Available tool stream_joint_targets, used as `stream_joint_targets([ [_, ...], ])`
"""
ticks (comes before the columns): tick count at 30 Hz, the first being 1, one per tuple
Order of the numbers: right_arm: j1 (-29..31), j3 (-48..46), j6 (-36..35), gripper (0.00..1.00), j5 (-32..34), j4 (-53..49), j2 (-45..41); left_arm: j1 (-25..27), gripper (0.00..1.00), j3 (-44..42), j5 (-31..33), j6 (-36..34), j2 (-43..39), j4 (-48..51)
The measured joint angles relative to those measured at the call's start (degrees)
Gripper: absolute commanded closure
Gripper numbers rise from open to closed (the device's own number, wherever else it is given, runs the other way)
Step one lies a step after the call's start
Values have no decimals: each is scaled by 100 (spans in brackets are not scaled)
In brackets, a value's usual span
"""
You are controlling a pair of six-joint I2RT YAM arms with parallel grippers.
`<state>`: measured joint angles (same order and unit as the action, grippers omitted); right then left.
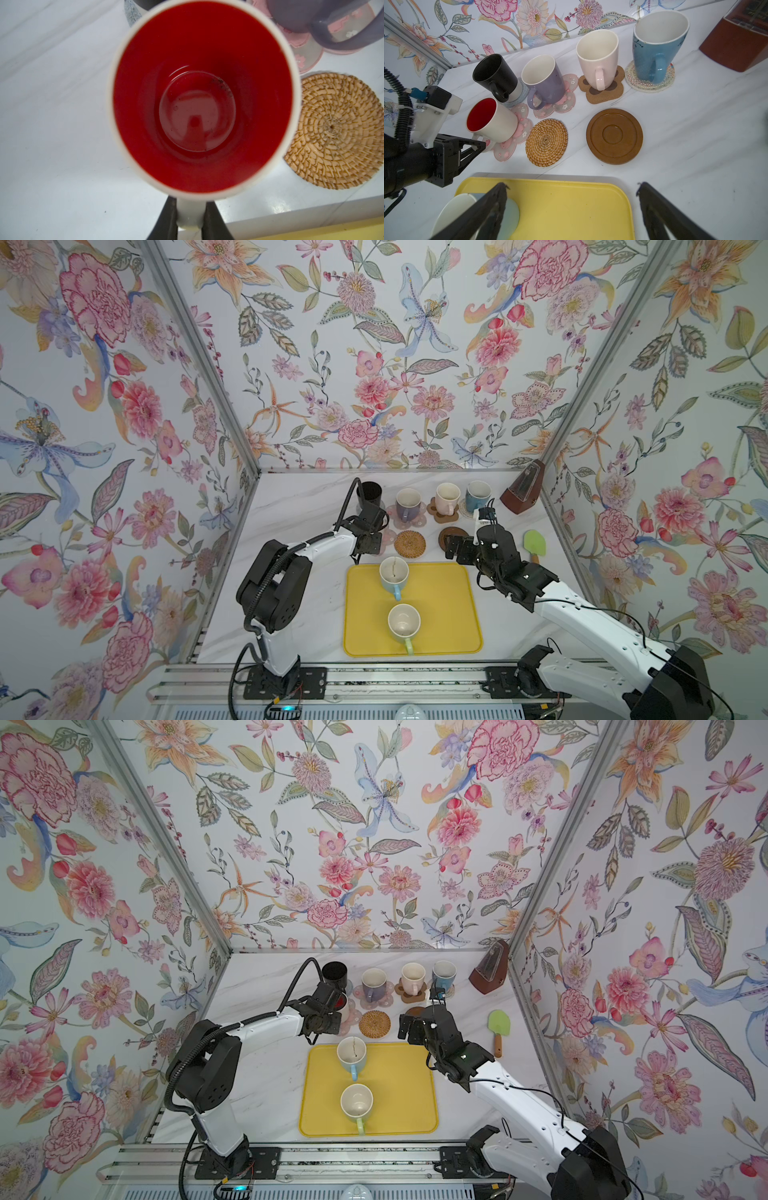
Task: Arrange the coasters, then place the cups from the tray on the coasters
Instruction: 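Lower the red-lined mug onto the pink flower coaster nearer the robot, then open the left gripper and draw back while the right gripper moves to the light-blue mug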
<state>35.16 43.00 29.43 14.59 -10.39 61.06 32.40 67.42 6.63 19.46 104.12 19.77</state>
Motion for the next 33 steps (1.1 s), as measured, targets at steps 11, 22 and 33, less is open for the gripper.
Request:
stream_joint_targets([
  [11,0,0,0,1,0,-52,0,-11,21,-262,-20,175,-511,-199],
  [22,0,0,50,1,-24,-168,2,-59,1,-1320,339,249,-2634,-697],
  [33,125,7,221,1,-44,-483,162,-98,1,-4623,999,743,-5493,-2356],
])
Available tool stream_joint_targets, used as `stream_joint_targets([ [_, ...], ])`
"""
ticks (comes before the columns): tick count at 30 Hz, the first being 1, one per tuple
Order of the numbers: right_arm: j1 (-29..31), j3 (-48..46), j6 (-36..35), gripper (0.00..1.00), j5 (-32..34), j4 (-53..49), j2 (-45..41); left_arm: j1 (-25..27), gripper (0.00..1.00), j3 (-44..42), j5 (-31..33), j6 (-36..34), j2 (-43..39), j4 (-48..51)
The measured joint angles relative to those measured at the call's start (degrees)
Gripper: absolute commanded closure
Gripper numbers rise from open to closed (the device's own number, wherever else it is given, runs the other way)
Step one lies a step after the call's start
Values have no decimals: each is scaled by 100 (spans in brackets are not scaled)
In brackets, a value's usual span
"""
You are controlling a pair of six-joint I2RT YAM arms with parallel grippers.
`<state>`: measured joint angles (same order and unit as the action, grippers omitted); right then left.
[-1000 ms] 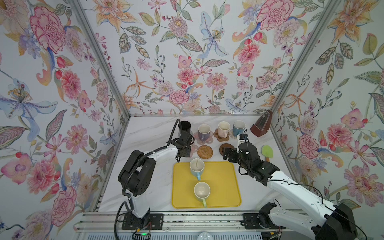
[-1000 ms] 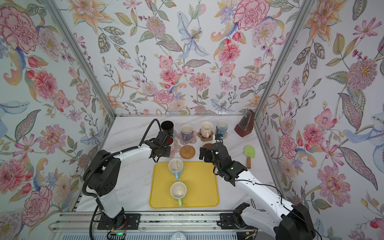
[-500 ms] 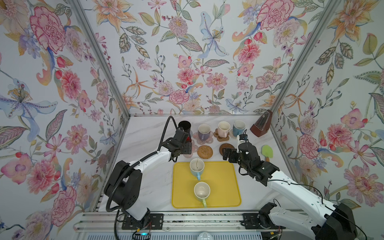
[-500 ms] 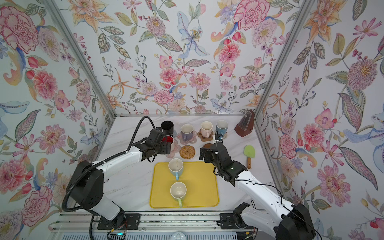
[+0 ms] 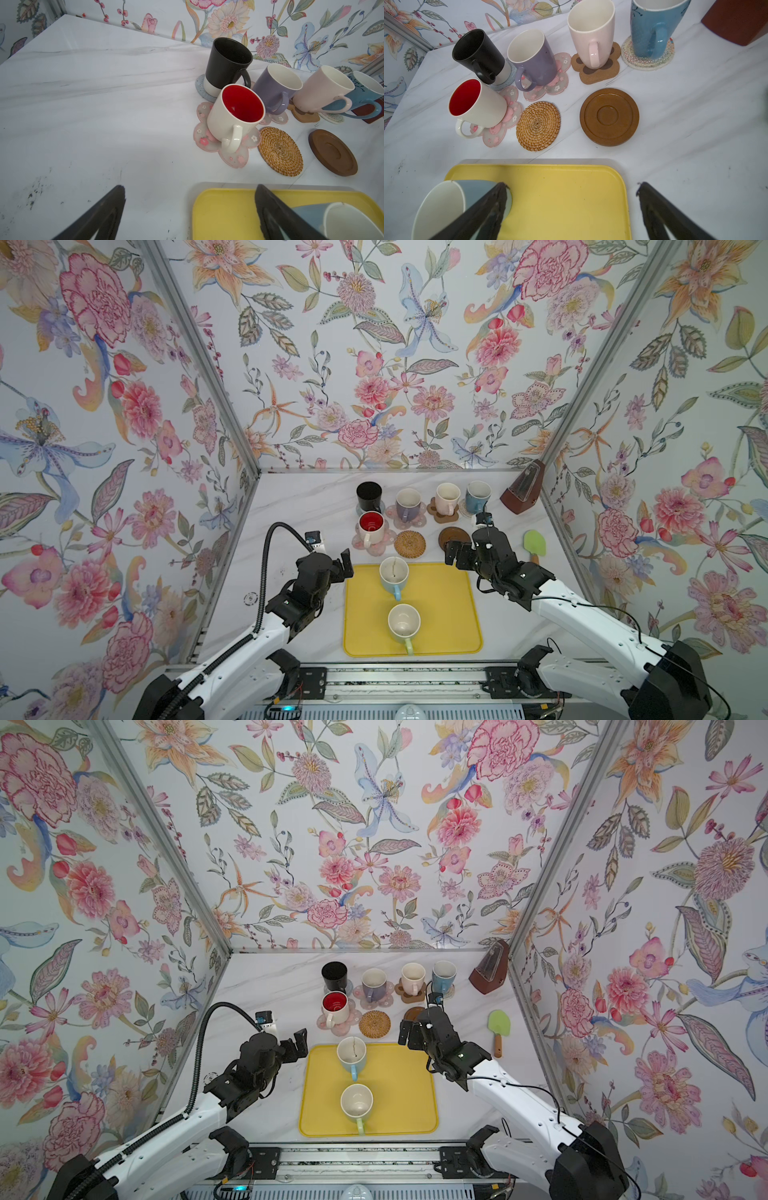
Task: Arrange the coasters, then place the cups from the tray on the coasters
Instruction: 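Open the left gripper and draw back while the right gripper moves to the light-blue mug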
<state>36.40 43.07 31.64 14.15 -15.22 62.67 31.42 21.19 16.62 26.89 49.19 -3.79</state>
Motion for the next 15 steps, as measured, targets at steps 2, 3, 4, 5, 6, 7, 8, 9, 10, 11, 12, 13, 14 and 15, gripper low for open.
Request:
stream_joint_targets([
  [2,127,0,63,1,2,-42,44,-4,1,-227,70,83,-249,-85],
  [3,219,7,85,1,7,-57,90,-9,1,-310,107,144,-361,-120],
  [4,302,24,116,1,13,-81,140,-9,1,-345,149,177,-420,-144],
  [5,426,74,151,1,26,-133,229,-15,1,-361,188,221,-470,-153],
  [6,555,140,188,1,44,-170,328,-20,1,-361,214,271,-498,-173],
  [7,682,212,216,1,68,-208,422,-22,1,-361,234,304,-514,-199],
  [8,831,299,238,1,96,-234,529,-26,1,-361,251,326,-522,-229],
  [9,1001,389,271,1,133,-258,640,-26,1,-365,282,352,-527,-264],
  [10,1158,463,295,1,160,-273,726,-28,1,-369,313,367,-527,-291],
  [11,1322,546,321,1,188,-299,820,-31,1,-369,337,398,-527,-306],
  [12,1473,625,343,1,205,-321,907,-31,1,-369,356,413,-527,-315],
  [13,1593,695,374,1,223,-348,984,-31,1,-369,363,435,-529,-317],
  [14,1714,765,398,1,245,-382,1056,-31,1,-369,374,450,-533,-313],
  [15,1808,822,426,1,267,-417,1106,-31,1,-369,376,452,-540,-313],
])
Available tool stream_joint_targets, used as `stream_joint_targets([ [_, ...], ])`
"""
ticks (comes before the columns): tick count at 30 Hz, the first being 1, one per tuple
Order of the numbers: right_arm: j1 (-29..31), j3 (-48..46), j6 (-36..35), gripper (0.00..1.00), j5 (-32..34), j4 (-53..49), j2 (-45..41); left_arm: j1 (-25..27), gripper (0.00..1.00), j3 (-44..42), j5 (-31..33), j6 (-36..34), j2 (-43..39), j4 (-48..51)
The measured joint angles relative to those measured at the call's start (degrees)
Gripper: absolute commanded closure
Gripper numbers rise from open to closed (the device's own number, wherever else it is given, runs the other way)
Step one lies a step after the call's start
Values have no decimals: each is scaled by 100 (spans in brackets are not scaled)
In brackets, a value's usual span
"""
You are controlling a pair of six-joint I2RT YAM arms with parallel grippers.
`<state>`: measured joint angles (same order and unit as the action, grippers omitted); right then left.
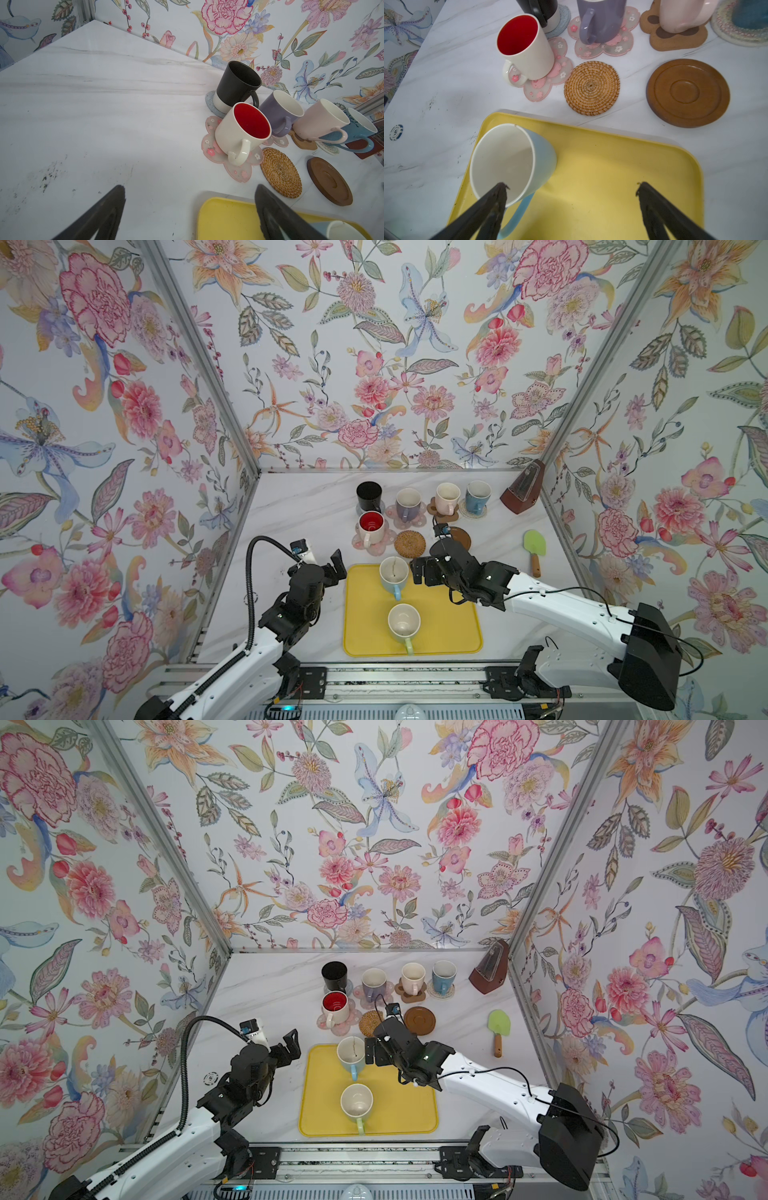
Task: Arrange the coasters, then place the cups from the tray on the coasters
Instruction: 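Open the left gripper and draw back while the right gripper moves to the light-blue mug, then close the right gripper on the rim of the light-blue mug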
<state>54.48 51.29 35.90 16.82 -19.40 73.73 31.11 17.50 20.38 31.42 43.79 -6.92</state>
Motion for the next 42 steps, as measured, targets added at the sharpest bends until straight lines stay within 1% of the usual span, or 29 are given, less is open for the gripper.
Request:
stream_joint_targets([
  [5,396,111,140,2,35,-63,122,0,1,0,42,0,-114,11],
  [8,511,192,214,2,28,-101,284,0,1,-22,101,20,-219,37],
  [15,793,323,330,7,-13,-199,634,0,1,-55,118,85,-402,90],
  [23,1080,391,428,11,-79,-247,837,-7,1,-85,151,107,-463,153],
  [32,1134,520,509,25,-74,-328,1169,-46,1,-138,155,138,-492,192],
  [42,1134,697,503,45,-26,-350,1473,-87,1,-138,155,149,-529,238],
])
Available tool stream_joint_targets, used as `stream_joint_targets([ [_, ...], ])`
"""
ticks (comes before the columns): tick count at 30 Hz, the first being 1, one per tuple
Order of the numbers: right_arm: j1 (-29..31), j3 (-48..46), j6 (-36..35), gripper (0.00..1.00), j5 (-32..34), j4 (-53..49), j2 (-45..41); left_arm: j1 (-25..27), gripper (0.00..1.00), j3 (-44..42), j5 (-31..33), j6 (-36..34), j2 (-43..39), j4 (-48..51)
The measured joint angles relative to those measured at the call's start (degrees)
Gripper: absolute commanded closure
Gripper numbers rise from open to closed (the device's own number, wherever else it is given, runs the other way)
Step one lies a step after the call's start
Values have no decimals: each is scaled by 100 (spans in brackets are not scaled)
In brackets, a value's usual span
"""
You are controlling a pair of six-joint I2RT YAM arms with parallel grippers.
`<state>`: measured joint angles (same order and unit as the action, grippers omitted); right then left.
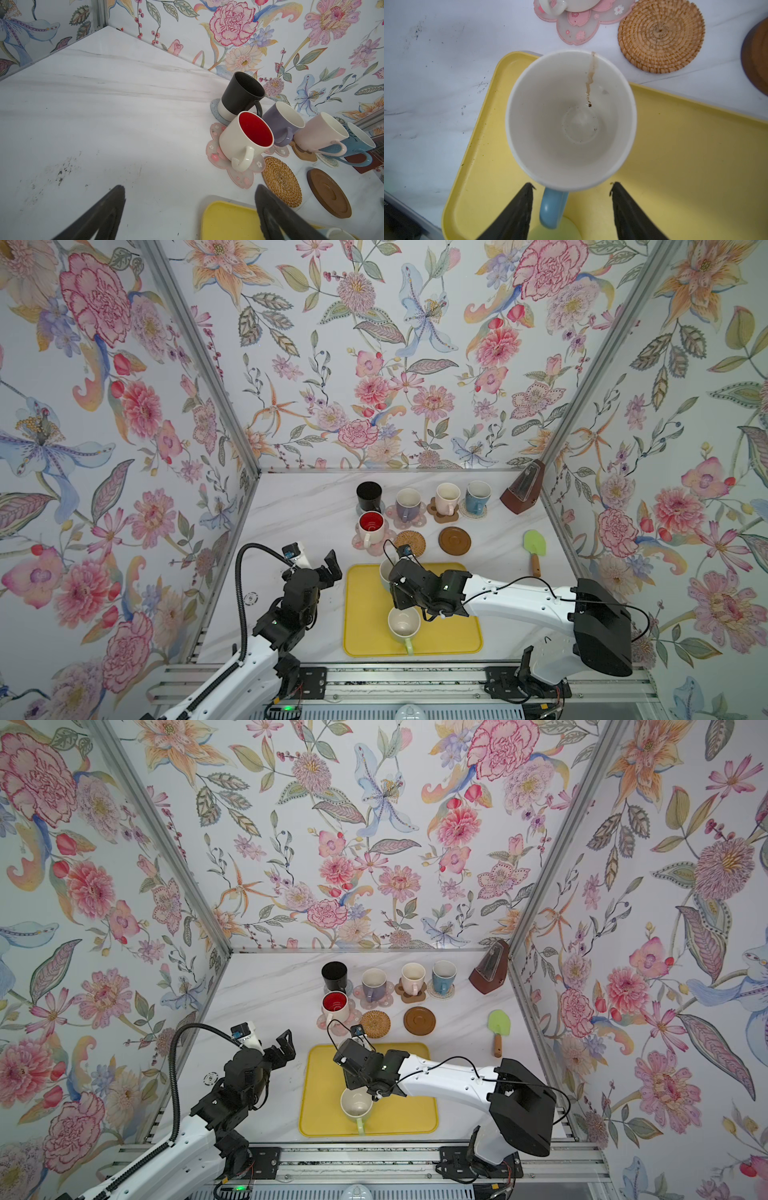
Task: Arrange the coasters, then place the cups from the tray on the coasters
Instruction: 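Close the right gripper on the rim of the light-blue mug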
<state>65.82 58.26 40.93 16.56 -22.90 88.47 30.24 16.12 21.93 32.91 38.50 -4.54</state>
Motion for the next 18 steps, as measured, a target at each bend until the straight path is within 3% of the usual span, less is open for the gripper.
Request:
stream_joint_targets([
  [13,-22,31,-20,64,48,-52,155,-35,1,0,-2,4,7,55],
  [18,-61,31,-61,63,66,-98,155,-81,1,0,-2,20,7,63],
])
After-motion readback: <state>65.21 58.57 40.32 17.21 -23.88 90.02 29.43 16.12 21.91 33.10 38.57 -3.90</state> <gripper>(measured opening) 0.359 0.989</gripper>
